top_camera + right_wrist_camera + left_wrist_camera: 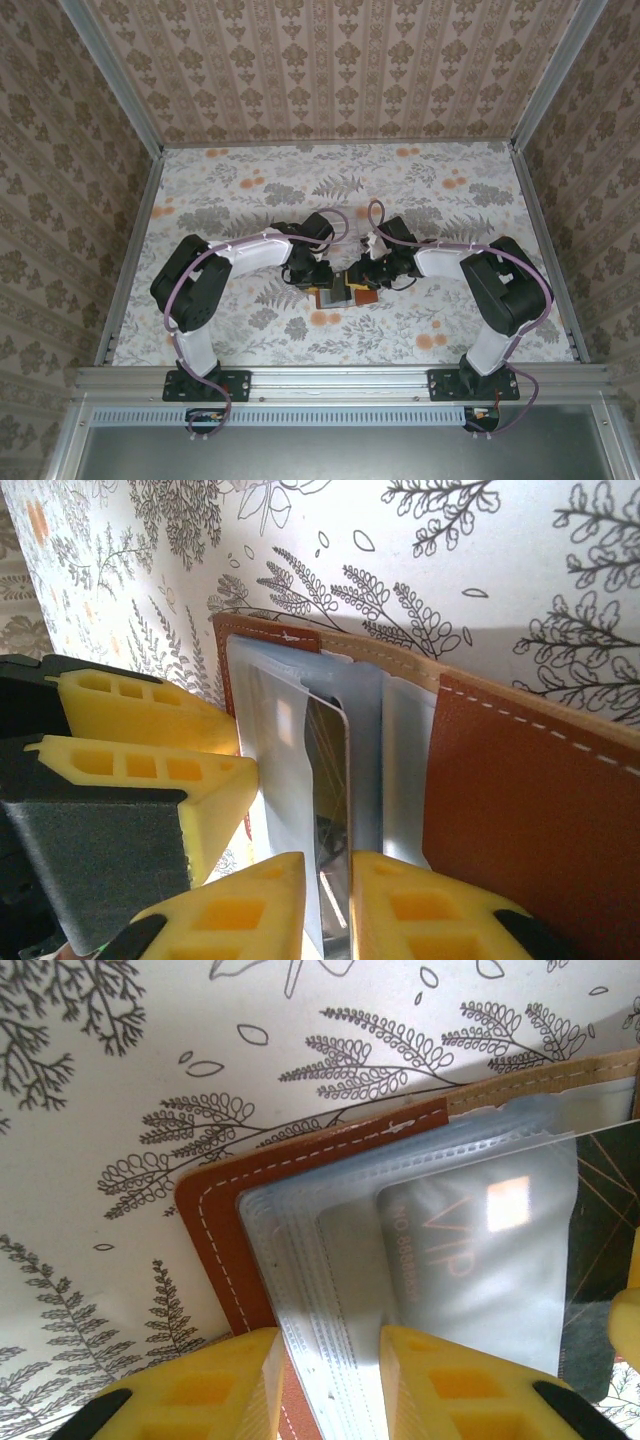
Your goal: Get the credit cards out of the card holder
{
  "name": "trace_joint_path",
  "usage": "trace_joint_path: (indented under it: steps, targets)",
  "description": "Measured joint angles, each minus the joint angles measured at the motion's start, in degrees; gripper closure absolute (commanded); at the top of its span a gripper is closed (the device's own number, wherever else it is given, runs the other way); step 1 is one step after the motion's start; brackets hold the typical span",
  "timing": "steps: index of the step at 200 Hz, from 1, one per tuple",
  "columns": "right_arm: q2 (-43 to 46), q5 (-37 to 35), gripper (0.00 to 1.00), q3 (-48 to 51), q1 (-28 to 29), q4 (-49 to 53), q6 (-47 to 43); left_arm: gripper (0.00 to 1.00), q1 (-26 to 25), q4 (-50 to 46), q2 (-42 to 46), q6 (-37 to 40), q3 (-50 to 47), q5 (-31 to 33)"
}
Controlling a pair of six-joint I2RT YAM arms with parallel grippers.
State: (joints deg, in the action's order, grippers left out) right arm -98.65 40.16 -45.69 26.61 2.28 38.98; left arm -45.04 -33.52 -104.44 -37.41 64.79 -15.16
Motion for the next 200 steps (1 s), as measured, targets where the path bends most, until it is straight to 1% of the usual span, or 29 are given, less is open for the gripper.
trace_joint_path:
  steps: [66, 99, 122, 156, 178, 200]
  targets:
    - [-1.5, 0.4, 0.79, 0.1, -0.1, -0.3, 0.0, 0.69, 0.0, -0.1, 0.0, 0.2, 0.0, 0.0]
    - [-2.5, 0.7, 0.80, 0.1, -0.1, -0.7, 0.0, 0.70, 0.0, -0.1, 0.0, 0.2, 0.0, 0.0]
    - [-2.7, 0.9, 0.83, 0.1, -0.1, -0.8, 0.0, 0.69, 0.0, 0.0, 0.0, 0.2, 0.0, 0.0]
    - [-2.8, 0.9, 0.91, 0.1, -0.2, -0.8, -0.2, 0.70, 0.0, 0.1, 0.0, 0.2, -0.2, 0.0]
    - [-2.2, 0.8, 0.93, 0.1, -0.5, -0.4, -0.4, 0.70, 0.1, 0.1, 0.0, 0.2, -0.2, 0.0]
    - [0.4, -0.3, 0.93, 0.2, -0.9, 2.1, -1.6, 0.69, 0.1, 0.3, 0.2, 0.2, -0.4, 0.0]
